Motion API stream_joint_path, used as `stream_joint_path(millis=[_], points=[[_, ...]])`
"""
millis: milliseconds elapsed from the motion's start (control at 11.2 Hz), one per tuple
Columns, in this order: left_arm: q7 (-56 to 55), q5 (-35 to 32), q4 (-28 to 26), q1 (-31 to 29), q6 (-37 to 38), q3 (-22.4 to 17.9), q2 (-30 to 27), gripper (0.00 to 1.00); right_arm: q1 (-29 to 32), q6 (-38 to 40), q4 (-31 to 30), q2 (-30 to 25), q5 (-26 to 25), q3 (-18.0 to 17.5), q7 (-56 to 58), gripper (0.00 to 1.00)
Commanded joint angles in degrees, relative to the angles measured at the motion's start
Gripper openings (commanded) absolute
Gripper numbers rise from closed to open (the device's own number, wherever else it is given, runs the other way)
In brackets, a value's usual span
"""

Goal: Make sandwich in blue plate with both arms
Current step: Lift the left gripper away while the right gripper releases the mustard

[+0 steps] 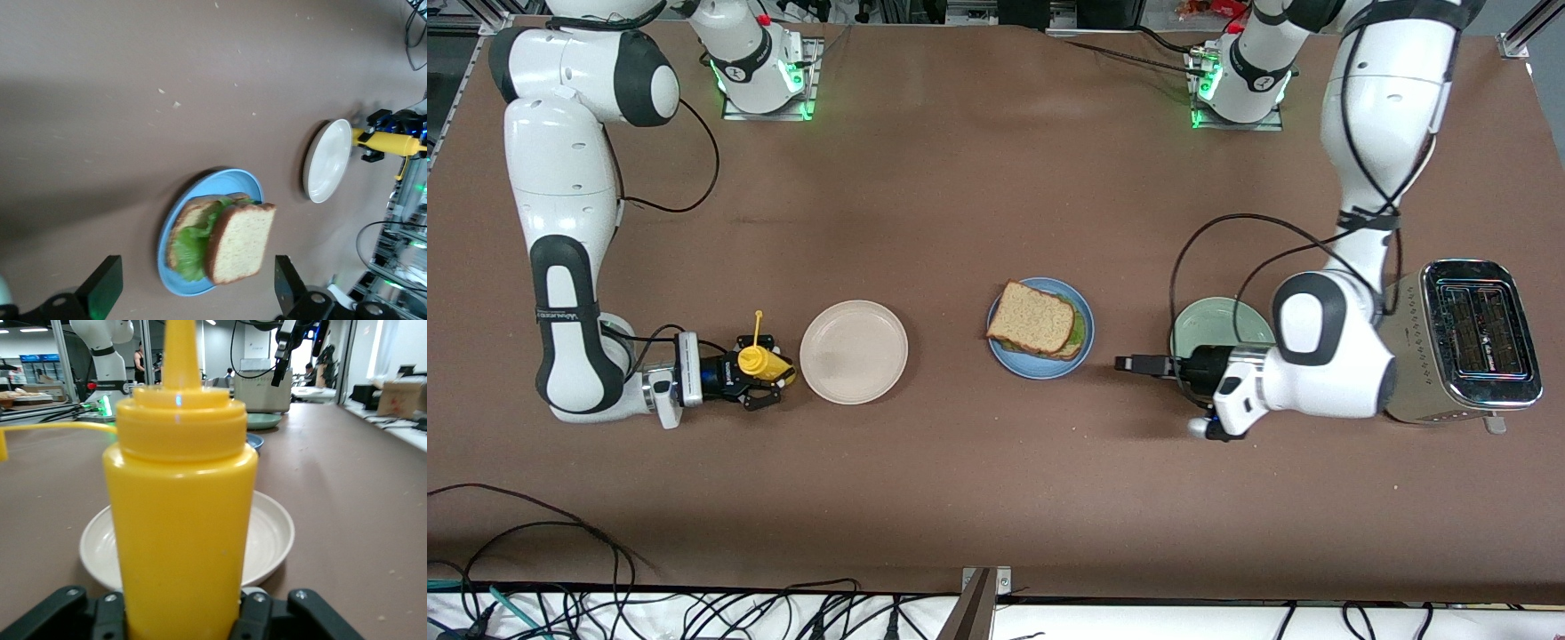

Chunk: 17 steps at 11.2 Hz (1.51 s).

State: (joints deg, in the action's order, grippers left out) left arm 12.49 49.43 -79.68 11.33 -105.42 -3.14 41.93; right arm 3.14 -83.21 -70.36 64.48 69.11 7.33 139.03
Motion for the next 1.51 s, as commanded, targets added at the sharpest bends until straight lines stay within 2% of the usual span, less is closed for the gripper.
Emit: stream_joint_path(millis=[0, 89, 356, 444, 711, 800, 889, 978, 1156, 1422], points=[[1.3, -14.4, -0.7, -3.6, 0.5, 0.1, -6.5, 1.0, 0.9, -0.5, 1.2, 0.6, 4.6, -0.8, 3.1, 1.0], [1.4, -19.3, -1.7, -3.9, 0.5, 0.1, -9.9, 1.0, 0.9, -0.6, 1.2, 0.6, 4.6, -0.8, 3.1, 1.0], [1.0, -41.9, -7.0, -4.2, 2.7, 0.1, -22.4, 1.0, 0.9, -0.5, 1.1, 0.3, 4.3, 0.3, 3.8, 1.0], [1.0, -45.7, -9.4, -5.0, 2.7, 0.1, -26.1, 1.0, 0.9, -0.6, 1.1, 0.3, 4.3, 0.4, 4.3, 1.0], [1.3, -46.7, -15.6, -9.8, 2.7, 1.4, -35.7, 1.0, 1.1, 0.1, 0.9, 0.0, 3.4, 2.0, 4.5, 1.0], [1.0, -50.0, -17.3, -12.9, 2.7, 4.9, -39.2, 1.0, 1.2, 0.7, 0.5, -0.3, 1.6, 2.5, 5.3, 1.0], [0.6, -53.3, -18.8, -14.7, 2.8, 7.9, -42.3, 1.0, 1.2, 1.7, 0.5, -0.4, 0.6, 4.6, 5.7, 1.0], [-0.5, -53.5, -19.8, -14.8, 3.5, 8.1, -44.7, 1.0, 1.0, 3.7, 0.5, -0.2, 0.4, 6.8, 6.3, 1.0], [-1.8, -52.9, -19.7, -14.3, 4.1, 7.9, -46.8, 1.0, 1.2, 5.8, 0.7, -0.5, -0.1, 10.3, 6.5, 1.0], [-6.6, -50.9, -19.5, -12.9, 4.6, 7.5, -48.0, 1.0, 1.3, 4.2, -2.1, -7.4, -8.1, 10.4, 1.9, 1.0]])
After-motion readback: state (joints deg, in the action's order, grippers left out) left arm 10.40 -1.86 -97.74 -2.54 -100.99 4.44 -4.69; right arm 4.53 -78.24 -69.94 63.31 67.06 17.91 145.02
